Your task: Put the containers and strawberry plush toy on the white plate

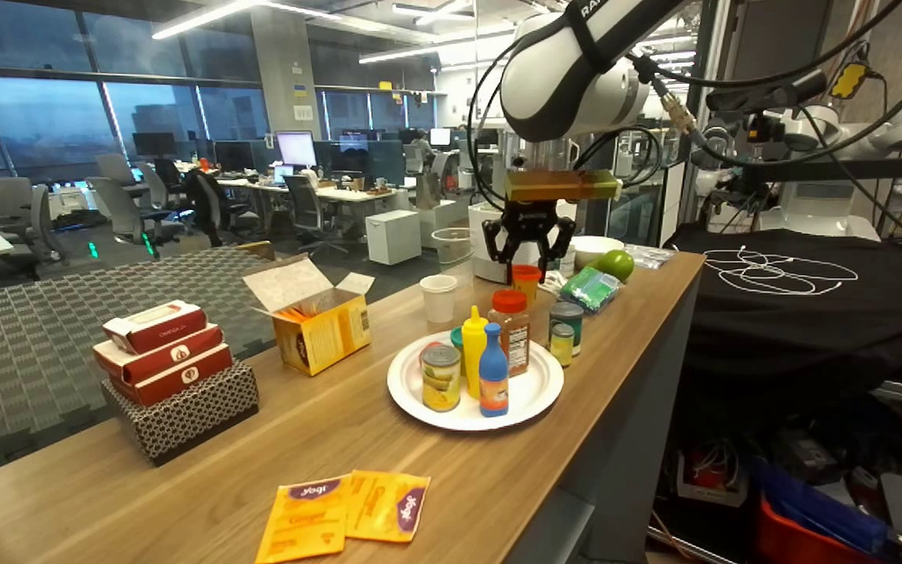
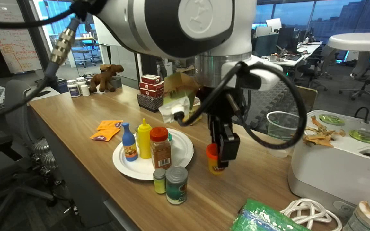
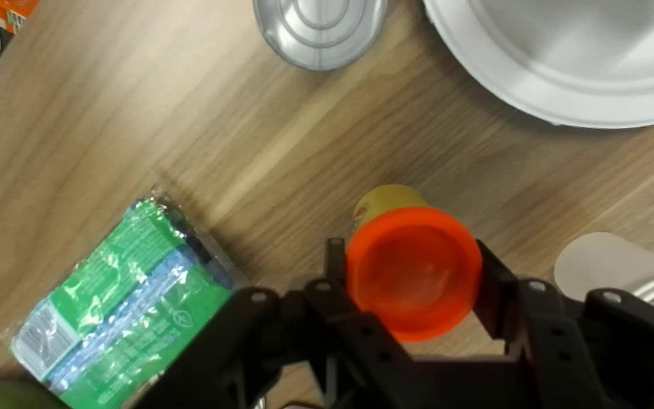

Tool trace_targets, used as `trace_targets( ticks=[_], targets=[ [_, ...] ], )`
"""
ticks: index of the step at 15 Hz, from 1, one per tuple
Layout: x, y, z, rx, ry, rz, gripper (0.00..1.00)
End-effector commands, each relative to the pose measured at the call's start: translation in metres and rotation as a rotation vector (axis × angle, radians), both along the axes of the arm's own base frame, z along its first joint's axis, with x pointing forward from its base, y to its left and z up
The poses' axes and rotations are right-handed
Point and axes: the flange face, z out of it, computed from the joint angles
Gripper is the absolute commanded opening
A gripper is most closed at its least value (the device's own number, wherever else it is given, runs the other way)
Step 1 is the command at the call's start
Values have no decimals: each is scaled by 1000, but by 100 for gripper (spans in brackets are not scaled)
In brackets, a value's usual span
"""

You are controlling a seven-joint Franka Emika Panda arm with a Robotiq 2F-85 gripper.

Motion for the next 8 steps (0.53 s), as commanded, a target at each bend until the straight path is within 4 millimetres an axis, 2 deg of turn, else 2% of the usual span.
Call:
trace_targets(
  ticks=[1,4,8],
  targets=[
    [-10,27,54,-37,3,-1,28],
    [-5,61,85,-102,26,44,28],
    [-6,108,113,-168,51,93,28]
  ],
)
